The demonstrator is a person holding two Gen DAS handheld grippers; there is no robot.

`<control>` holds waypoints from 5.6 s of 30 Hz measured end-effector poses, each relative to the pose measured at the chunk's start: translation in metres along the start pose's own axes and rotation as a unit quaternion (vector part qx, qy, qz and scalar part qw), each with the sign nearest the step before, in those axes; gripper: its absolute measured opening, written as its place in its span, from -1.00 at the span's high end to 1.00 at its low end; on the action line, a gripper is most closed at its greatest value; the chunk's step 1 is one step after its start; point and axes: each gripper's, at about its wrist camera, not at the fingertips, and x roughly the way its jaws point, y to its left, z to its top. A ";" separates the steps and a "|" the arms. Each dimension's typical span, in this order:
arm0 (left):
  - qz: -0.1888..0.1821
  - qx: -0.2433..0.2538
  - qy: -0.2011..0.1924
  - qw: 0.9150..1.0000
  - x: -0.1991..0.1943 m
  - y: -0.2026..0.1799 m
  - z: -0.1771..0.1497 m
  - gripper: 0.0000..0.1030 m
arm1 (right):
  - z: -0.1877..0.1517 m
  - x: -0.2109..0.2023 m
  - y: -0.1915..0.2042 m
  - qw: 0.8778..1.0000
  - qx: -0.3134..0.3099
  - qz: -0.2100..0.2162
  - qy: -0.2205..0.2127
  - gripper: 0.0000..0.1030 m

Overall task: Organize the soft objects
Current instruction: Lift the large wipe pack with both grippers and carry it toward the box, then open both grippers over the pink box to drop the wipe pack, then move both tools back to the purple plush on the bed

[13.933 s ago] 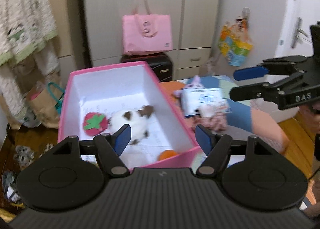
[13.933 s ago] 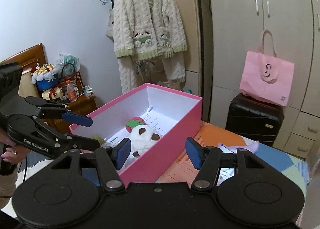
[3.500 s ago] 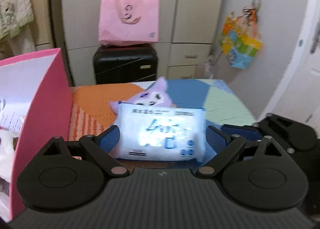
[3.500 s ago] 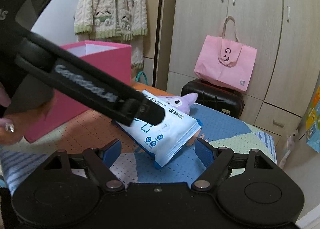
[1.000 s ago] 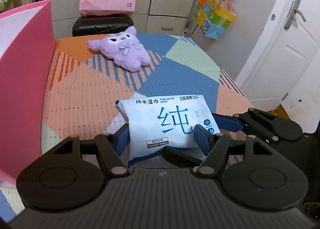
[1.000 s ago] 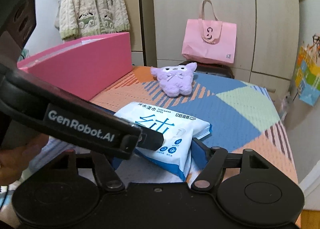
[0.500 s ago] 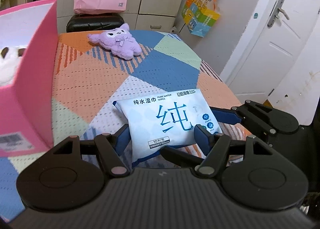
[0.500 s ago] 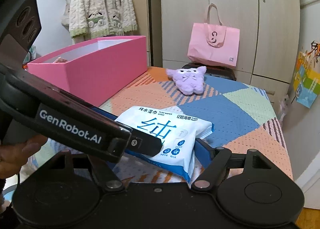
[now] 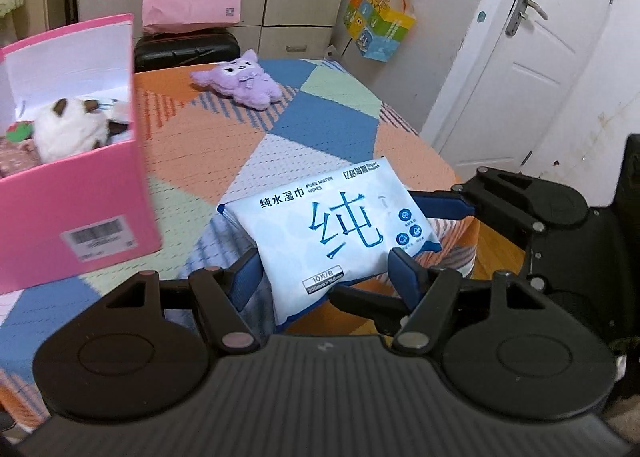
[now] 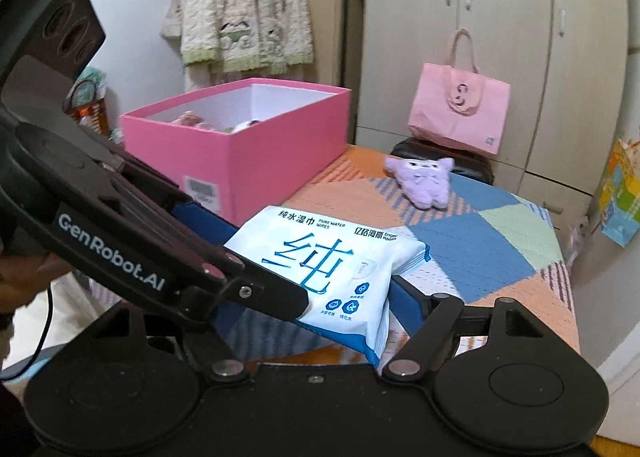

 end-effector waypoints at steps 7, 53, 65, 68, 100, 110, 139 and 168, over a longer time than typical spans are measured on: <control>0.024 -0.020 0.000 1.000 -0.041 0.020 -0.011 -0.31 | 0.015 0.000 0.029 0.998 -0.024 0.050 -0.003 -0.58; 0.111 -0.118 -0.106 0.981 -0.072 0.185 0.118 -0.31 | 0.210 0.140 0.045 0.989 -0.082 0.123 -0.029 -0.67; 0.122 -0.159 -0.086 0.976 -0.020 0.238 0.141 -0.31 | 0.232 0.224 0.027 0.987 -0.088 0.127 0.049 -0.68; 0.128 -0.164 -0.083 0.975 -0.013 0.244 0.145 -0.31 | 0.235 0.241 0.022 0.986 -0.077 0.130 0.068 -0.68; 0.103 -0.033 -0.080 0.991 -0.101 0.116 0.120 -0.46 | 0.198 0.084 -0.041 0.993 -0.030 0.118 0.007 -0.65; 0.061 -0.004 -0.035 0.997 -0.077 0.060 0.120 -0.47 | 0.163 0.025 -0.078 0.996 -0.032 0.082 -0.017 -0.66; 0.066 -0.025 -0.168 0.983 0.032 0.007 0.129 -0.47 | 0.073 0.077 -0.150 0.996 -0.056 0.004 -0.069 -0.73; 0.096 -0.189 -0.102 0.972 0.186 0.059 0.134 -0.29 | 0.078 0.194 -0.167 0.997 -0.062 0.039 0.023 -0.53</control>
